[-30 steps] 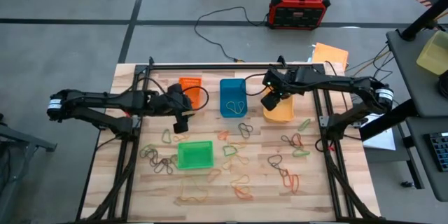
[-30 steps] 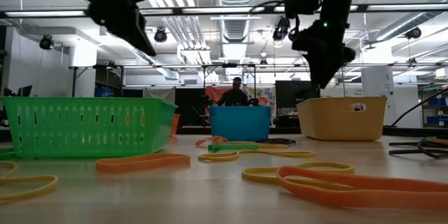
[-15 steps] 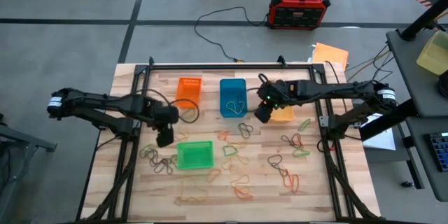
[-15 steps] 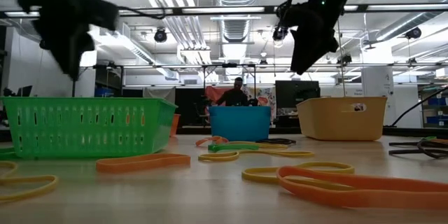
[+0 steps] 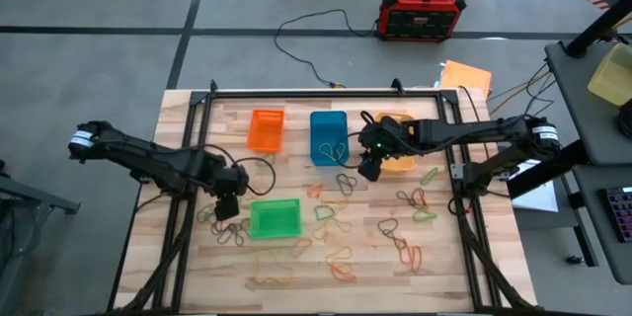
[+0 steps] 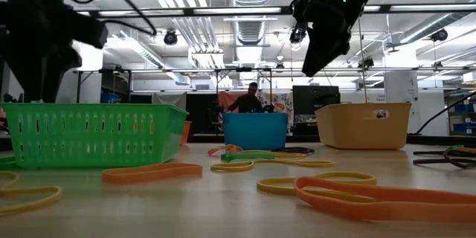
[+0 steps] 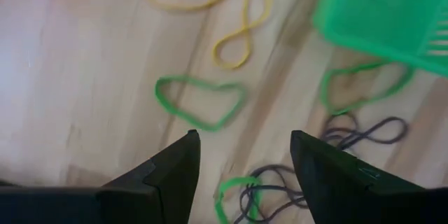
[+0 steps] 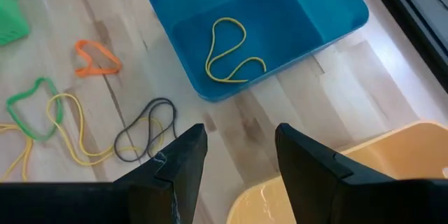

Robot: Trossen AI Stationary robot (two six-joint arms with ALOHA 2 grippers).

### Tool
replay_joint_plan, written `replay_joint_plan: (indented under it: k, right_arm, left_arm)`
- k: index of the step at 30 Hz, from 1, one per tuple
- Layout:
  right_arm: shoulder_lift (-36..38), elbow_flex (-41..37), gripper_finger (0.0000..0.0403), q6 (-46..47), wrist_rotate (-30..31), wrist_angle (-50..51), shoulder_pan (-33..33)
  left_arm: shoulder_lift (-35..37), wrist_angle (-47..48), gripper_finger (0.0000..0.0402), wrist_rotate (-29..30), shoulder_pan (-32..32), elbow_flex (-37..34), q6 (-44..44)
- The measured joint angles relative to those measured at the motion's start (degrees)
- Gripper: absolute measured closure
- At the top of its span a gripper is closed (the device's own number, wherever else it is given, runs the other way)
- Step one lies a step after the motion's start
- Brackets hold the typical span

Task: Sort rubber bands into baskets
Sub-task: Put the violet rubberband into the green bin

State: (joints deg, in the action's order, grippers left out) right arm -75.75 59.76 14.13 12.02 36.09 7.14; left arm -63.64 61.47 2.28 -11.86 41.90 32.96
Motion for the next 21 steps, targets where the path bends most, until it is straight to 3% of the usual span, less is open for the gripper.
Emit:
replay_joint_plan:
  k: [7,21]
  right_arm:
    - [-0.02,-2.47,0.0234,-0.71,-0.01,-2.75,0.13]
    - [-0.04,-2.68,0.0227,-1.33,-0.01,-5.3,0.13]
  left_arm:
    - [0.0,-4.16,0.0196,-0.26,-0.14,-5.88,-0.64]
    - [0.0,-4.55,0.0196,-12.58,-2.48,-9.78,3.3]
